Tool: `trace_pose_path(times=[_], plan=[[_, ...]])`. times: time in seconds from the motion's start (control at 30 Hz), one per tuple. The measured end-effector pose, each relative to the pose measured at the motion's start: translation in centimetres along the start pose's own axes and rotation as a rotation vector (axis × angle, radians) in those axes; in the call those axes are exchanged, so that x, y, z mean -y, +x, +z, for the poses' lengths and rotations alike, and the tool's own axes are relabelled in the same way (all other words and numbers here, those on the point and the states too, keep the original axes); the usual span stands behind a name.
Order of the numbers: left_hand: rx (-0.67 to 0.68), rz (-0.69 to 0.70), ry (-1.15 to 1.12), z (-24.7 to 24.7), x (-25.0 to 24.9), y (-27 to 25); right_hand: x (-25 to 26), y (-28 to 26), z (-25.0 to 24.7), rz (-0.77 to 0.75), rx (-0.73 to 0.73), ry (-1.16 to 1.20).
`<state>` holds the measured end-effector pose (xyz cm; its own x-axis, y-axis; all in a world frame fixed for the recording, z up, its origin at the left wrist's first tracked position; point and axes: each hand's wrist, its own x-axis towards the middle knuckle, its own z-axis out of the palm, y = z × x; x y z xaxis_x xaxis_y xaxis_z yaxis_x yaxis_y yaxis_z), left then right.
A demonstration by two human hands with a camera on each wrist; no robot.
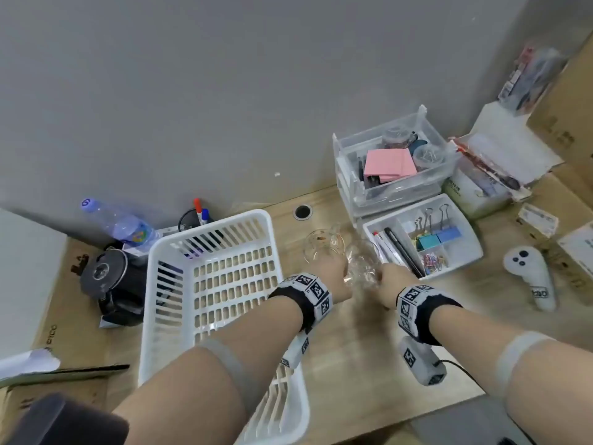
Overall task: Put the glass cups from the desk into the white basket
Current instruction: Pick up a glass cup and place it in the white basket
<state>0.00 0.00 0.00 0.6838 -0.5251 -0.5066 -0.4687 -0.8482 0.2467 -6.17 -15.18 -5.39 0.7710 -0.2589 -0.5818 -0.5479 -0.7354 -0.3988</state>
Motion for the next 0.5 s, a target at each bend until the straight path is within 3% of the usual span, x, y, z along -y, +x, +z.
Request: trace_pose_path(times=[0.23, 0.37, 0.5], plan=[[-0.055, -0.020, -0.096, -0.2, 0.5, 0.4, 0.9, -0.7, -1.2, -0.054, -0.077, 0.185], [-0.178, -0.022, -0.195, -3.2, 0.7, 0.0, 3.1, -2.3, -5.9, -0.108, -0.184, 0.239], [-0.219, -0.082, -0.401, -6.0, 2.0, -1.0, 7.1, -3.5, -10.8, -0.225, -0.308, 0.240]])
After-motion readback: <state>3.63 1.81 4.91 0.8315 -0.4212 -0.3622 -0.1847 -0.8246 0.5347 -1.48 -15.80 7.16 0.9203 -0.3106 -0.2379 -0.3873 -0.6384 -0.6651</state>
